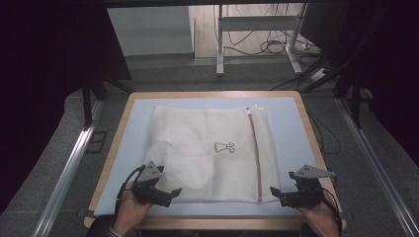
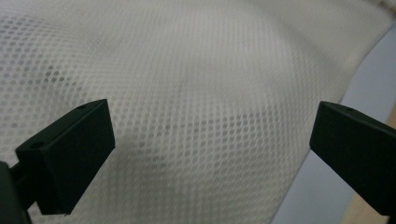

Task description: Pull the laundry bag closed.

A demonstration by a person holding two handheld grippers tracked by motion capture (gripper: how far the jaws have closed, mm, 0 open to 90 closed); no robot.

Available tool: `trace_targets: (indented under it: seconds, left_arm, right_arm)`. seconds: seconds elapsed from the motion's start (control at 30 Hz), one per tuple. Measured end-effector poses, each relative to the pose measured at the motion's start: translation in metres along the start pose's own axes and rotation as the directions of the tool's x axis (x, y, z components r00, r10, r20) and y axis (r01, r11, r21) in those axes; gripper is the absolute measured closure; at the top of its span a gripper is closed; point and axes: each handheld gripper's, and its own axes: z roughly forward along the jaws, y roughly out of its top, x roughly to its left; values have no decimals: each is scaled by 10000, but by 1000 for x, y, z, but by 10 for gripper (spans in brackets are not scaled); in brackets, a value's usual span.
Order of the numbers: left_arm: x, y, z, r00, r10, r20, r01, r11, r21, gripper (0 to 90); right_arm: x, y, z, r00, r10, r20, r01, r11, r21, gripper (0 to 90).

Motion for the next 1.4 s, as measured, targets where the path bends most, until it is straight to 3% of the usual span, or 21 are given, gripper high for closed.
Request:
trace_targets:
  seconds: [0.1, 0.23, 0.33, 0.6, 1.03, 1.4]
  left_arm:
    - [1, 0, 8, 10000, 42, 33, -42, 10000, 26, 2]
    - [-5, 0, 9, 9984, 519, -231, -509, 9979, 391, 0]
    - [-9, 0, 7, 9966, 723, -385, -710, 9969, 336, 0]
    - [-4, -2, 8, 9969, 585, -528, -569, 9979, 319, 1]
    - [-7, -2, 10, 9930, 982, -659, -939, 9934, 662, 1]
    - [-7, -2, 11, 9928, 981, -683, -933, 9932, 701, 2]
  right_arm:
    - [-1, -1, 5, 9997, -256, -43, 257, 9994, 240, 77]
    - [3, -1, 3, 9988, -487, -54, 488, 9987, 166, 71]
    - [3, -1, 3, 9980, -629, -74, 630, 9979, 114, 68]
    - [3, -1, 6, 9972, -722, -178, 725, 9972, 176, 63]
    - [4, -1, 8, 9950, -925, -364, 934, 9954, 233, 62]
    - [10, 2, 10, 9911, -1115, -725, 1140, 9930, 320, 85]
